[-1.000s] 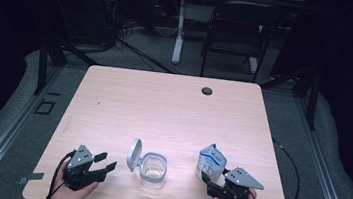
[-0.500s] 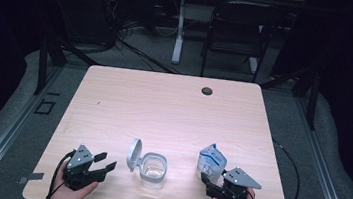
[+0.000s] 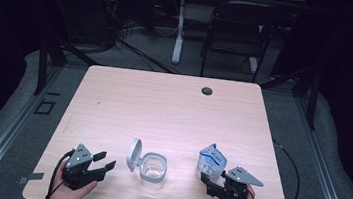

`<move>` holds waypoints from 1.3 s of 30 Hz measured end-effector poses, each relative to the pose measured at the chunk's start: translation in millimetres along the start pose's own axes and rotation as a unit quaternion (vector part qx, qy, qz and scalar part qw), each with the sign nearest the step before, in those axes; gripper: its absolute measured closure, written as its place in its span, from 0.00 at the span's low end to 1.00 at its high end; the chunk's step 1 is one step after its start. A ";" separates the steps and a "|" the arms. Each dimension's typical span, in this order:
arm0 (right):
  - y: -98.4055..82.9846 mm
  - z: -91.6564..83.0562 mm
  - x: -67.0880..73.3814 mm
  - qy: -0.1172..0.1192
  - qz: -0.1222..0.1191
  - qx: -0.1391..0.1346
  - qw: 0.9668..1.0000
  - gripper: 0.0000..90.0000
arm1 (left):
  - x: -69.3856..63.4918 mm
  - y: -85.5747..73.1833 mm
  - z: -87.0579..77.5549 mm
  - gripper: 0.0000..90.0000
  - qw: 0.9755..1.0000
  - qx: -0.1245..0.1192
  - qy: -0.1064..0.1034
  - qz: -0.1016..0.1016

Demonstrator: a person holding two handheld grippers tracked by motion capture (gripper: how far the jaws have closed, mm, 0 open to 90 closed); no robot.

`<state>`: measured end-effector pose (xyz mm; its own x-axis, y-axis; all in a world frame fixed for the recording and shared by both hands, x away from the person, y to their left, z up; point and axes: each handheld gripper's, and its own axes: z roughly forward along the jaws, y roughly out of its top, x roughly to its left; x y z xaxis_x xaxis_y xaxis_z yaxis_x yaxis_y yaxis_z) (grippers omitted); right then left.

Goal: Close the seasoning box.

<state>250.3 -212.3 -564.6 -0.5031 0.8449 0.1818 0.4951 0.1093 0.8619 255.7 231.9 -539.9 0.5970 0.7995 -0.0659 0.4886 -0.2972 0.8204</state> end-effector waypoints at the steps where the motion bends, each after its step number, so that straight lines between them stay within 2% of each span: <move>1: 0.0 0.0 0.0 0.000 0.000 0.000 1.000 0.41 | 0.0 0.0 0.0 0.55 1.000 0.000 0.000 0.000; 4: 0.0 0.1 -1.1 0.004 0.006 0.003 1.000 0.41 | 0.4 -0.4 -0.6 0.55 1.000 0.000 0.000 -0.002; 16: 0.4 0.0 0.3 -0.001 -0.008 0.001 1.000 0.41 | 1.1 -0.2 -0.8 0.55 1.000 0.001 0.000 0.001; 28: -2.2 3.7 -0.4 -0.002 0.001 0.020 1.000 0.34 | 2.4 0.3 -2.2 0.55 1.000 0.004 0.002 0.002; 39: -3.0 7.3 -4.0 -0.001 0.020 0.021 1.000 0.32 | 2.3 0.2 -1.8 0.55 1.000 0.003 0.001 0.004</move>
<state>256.0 -212.3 -571.4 -0.4817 0.8498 0.2141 0.5439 0.0983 0.8334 256.0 234.7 -538.9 0.5990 0.7986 -0.0588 0.4877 -0.3056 0.8178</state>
